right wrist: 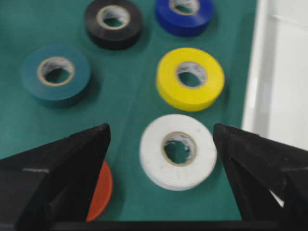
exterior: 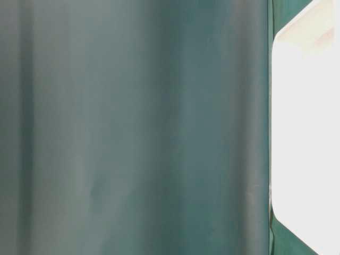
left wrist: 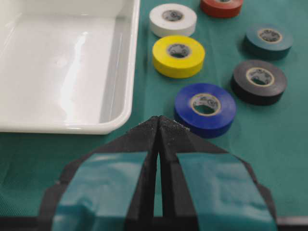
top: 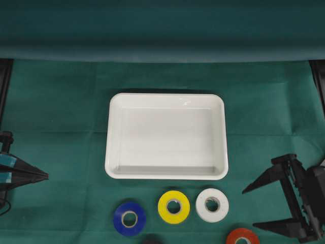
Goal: Put the tape into the white case with the right arm.
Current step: 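Move the right gripper down over the black tape roll, then close the right gripper on the black tape roll's inner rim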
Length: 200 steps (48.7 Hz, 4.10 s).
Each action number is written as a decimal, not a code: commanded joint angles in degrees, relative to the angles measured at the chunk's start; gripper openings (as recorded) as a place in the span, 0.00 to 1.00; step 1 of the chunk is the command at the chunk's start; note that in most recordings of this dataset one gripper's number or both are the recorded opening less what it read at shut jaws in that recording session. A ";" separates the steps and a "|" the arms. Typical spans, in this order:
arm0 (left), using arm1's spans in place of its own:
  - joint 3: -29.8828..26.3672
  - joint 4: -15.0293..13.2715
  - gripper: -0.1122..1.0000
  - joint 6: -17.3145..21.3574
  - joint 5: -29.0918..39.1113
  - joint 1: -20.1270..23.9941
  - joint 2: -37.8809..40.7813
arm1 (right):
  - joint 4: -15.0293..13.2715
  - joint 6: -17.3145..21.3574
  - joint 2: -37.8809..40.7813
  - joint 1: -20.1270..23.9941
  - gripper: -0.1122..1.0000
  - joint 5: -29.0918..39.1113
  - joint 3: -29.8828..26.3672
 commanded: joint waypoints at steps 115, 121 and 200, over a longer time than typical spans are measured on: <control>2.20 -0.09 0.10 -0.35 2.02 -0.09 -3.60 | -0.35 0.18 55.28 8.00 0.84 6.42 -43.51; 2.20 -0.09 0.10 -0.35 1.93 -0.09 -3.60 | -0.44 0.18 56.78 8.00 0.84 6.42 -44.21; 2.46 -0.09 0.10 -0.70 1.93 -0.09 -3.60 | -0.79 0.18 57.04 7.29 0.10 10.46 -47.46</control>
